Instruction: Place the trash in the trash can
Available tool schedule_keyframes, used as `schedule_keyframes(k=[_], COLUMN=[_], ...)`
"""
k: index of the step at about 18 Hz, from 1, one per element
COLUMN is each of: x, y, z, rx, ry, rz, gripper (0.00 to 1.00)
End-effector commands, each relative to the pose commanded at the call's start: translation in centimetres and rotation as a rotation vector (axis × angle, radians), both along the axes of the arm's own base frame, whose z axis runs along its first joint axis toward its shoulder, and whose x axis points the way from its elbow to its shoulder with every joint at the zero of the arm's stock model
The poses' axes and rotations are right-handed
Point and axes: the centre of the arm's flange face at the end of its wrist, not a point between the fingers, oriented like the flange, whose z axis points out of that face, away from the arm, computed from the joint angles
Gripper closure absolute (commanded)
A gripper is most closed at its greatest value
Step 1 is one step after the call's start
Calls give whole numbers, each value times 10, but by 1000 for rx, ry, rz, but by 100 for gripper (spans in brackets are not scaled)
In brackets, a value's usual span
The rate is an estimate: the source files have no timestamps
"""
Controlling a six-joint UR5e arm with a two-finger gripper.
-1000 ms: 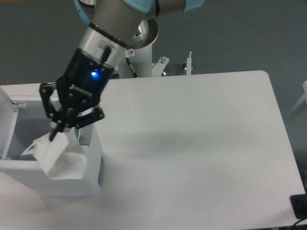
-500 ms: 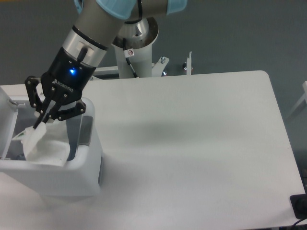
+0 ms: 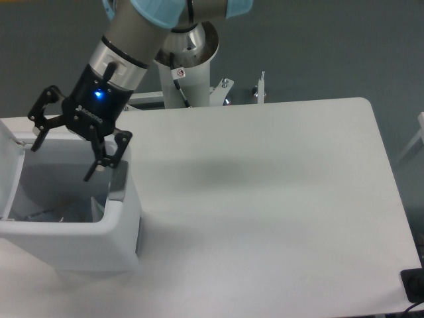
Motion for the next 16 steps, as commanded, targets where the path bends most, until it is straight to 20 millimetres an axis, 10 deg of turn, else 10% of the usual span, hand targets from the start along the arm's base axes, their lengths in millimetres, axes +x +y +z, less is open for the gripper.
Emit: schedule_keyframes(k=[7,12,16], x=[-127,-192,-251], y=[-20,4,-29], z=[14,-26,-103], rx=[48,-96,-411], ry=[139,292,482], rz=[95,136,165], gripper=[0,0,0])
